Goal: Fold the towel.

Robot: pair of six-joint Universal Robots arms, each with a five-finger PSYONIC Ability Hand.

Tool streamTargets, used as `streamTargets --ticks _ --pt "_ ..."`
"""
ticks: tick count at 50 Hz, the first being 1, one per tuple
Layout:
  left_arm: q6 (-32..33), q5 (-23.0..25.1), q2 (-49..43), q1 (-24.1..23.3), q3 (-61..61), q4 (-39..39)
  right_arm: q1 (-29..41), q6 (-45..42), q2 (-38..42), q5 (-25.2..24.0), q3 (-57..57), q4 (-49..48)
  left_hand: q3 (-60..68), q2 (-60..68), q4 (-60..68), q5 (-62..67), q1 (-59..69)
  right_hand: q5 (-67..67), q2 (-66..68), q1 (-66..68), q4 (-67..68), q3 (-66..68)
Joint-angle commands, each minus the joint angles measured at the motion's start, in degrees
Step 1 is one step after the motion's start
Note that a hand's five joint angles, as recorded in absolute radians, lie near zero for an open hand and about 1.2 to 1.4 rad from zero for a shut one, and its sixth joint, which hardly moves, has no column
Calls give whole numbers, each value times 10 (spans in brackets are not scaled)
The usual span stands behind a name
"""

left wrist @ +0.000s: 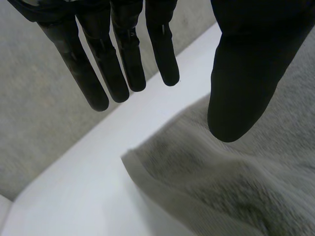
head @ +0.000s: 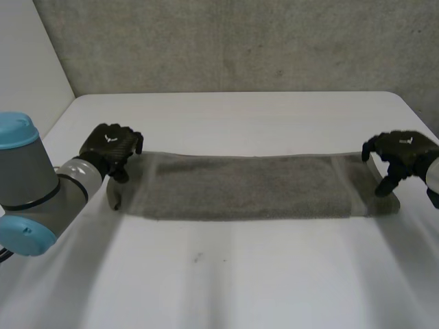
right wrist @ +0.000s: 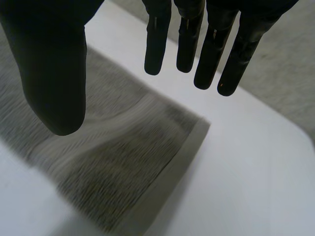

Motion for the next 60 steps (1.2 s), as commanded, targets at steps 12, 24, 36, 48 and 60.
streamTargets --ticks 12,24,36,48,60 --pt "3 -4 -79 13 -4 42 -69 -104 38 -97 95 -94 12 12 12 12 11 127 119 115 116 116" --pt "16 -6 -78 18 -8 53 -70 -107 86 -93 81 -125 10 10 10 11 10 192 184 180 181 181" --pt "17 -6 -77 19 -18 54 -73 -104 105 -55 67 -197 9 8 8 9 8 532 524 520 521 521" --pt "17 -5 -63 18 -44 53 -178 -108 54 -8 42 -189 2 2 1 2 1 532 524 520 521 521" --pt "14 -5 31 7 -80 52 -181 -163 37 -4 -18 -166 -2 -2 -2 -1 -2 532 524 520 521 521"
